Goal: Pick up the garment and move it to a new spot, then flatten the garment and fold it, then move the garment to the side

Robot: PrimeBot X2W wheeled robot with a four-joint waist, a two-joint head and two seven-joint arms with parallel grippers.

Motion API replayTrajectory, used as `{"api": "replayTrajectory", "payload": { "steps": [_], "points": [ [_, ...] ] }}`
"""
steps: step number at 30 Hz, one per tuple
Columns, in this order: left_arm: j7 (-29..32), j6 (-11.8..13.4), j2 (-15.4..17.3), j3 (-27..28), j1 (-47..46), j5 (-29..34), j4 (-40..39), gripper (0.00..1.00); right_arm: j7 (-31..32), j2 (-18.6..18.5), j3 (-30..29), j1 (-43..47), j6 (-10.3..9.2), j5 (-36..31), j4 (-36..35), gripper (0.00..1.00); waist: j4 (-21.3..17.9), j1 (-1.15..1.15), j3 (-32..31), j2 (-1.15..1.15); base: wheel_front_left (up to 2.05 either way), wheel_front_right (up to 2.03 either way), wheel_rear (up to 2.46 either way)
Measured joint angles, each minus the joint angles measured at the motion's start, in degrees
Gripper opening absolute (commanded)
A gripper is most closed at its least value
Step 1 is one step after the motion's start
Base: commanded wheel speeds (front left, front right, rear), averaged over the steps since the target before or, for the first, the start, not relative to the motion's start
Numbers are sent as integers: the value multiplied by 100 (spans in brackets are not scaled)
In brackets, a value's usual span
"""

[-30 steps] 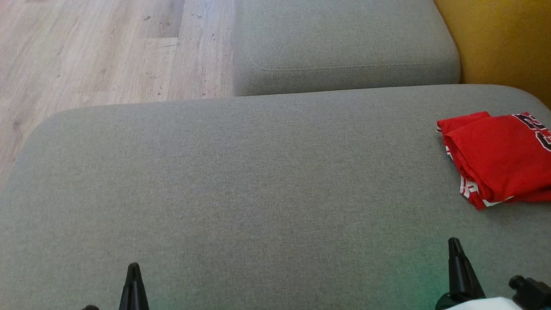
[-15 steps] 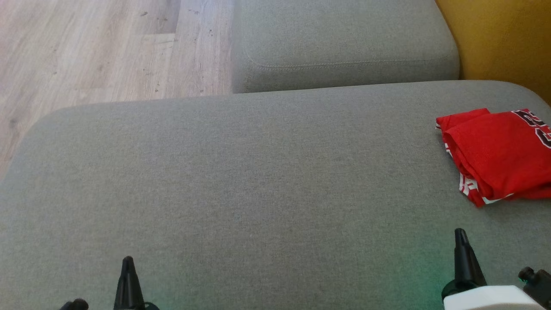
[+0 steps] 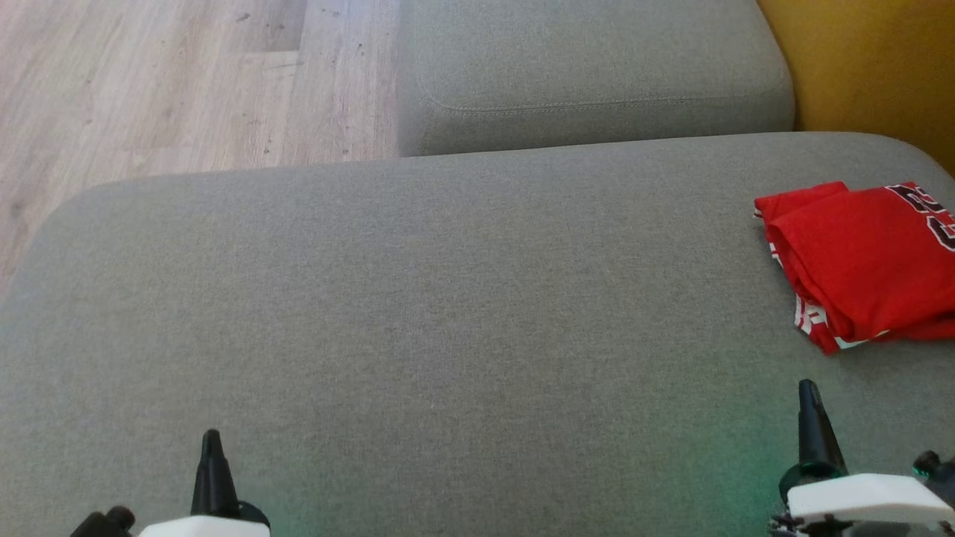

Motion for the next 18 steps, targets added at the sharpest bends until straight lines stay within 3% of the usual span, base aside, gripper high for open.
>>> {"api": "replayTrajectory", "payload": {
  "steps": [18],
  "points": [
    [272,-153,0,172,-319,-1245,123,0,269,-20,-160,-313,0,1255,140,0,-42,0,82,0,0,0,0]
  ]
}}
